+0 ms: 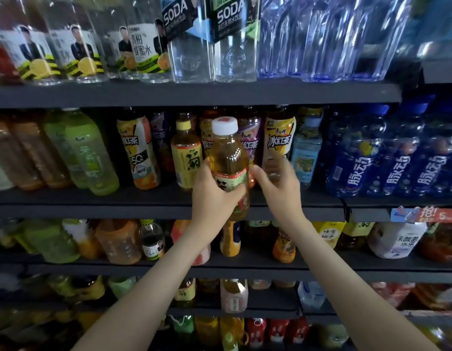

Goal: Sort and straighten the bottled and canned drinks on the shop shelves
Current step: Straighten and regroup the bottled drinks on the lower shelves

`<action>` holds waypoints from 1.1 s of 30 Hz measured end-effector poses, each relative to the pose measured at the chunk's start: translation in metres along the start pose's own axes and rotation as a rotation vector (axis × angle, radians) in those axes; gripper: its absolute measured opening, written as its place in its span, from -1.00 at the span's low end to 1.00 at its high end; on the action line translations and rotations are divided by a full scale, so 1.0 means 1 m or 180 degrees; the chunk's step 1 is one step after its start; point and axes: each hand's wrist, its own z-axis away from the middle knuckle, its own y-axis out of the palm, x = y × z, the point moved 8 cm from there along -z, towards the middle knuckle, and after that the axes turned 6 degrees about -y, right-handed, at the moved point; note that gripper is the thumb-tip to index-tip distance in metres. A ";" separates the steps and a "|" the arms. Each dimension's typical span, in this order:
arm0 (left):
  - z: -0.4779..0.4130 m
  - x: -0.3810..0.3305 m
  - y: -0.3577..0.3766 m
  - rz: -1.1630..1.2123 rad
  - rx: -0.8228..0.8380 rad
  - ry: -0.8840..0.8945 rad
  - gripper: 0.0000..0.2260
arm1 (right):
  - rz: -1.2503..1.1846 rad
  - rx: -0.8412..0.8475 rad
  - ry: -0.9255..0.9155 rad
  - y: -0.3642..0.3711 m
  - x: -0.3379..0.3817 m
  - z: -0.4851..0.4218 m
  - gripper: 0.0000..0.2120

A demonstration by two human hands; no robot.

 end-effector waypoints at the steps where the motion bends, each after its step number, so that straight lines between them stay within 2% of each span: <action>1: 0.002 -0.001 0.000 -0.0081 0.0025 0.0010 -0.46 | -0.0322 0.0375 0.0087 0.010 0.008 0.007 -0.45; 3: 0.009 -0.003 0.001 -0.0260 0.0128 -0.0028 -0.46 | -0.0556 0.0872 0.0231 0.025 0.016 0.018 -0.57; 8: 0.024 -0.004 -0.001 -0.0341 0.0390 -0.0025 -0.40 | -0.0811 0.0658 0.0303 0.017 0.022 0.031 -0.73; 11: 0.032 -0.004 -0.001 0.0020 0.0906 -0.0082 -0.44 | -0.1212 0.0628 0.0628 0.014 0.015 0.041 -0.73; 14: 0.039 0.009 0.005 0.0128 0.1645 -0.0544 -0.32 | -0.1701 0.0615 0.1065 0.010 0.007 0.051 -0.79; 16: 0.040 0.018 0.005 0.0041 0.1787 -0.0707 -0.33 | -0.1761 0.0724 0.1168 0.010 0.006 0.057 -0.82; 18: 0.041 0.021 0.006 0.0023 0.1752 -0.0745 -0.40 | -0.1584 0.0821 0.1188 0.010 0.005 0.059 -0.82; 21: 0.044 0.020 0.009 -0.0023 0.1536 -0.0791 -0.50 | -0.1198 0.0666 0.1256 0.007 0.000 0.058 -0.67; 25: 0.043 0.012 0.015 -0.0378 0.1229 -0.0598 -0.39 | -0.0047 0.0393 0.1072 -0.002 0.007 0.055 -0.49; 29: 0.055 0.000 0.043 -0.0575 0.1455 -0.0135 -0.25 | 0.0358 0.0058 0.1336 -0.022 0.001 0.064 -0.35; 33: 0.075 -0.017 0.079 -0.0426 0.1800 0.0164 -0.28 | 0.0250 -0.0366 0.1582 -0.065 -0.016 0.082 -0.45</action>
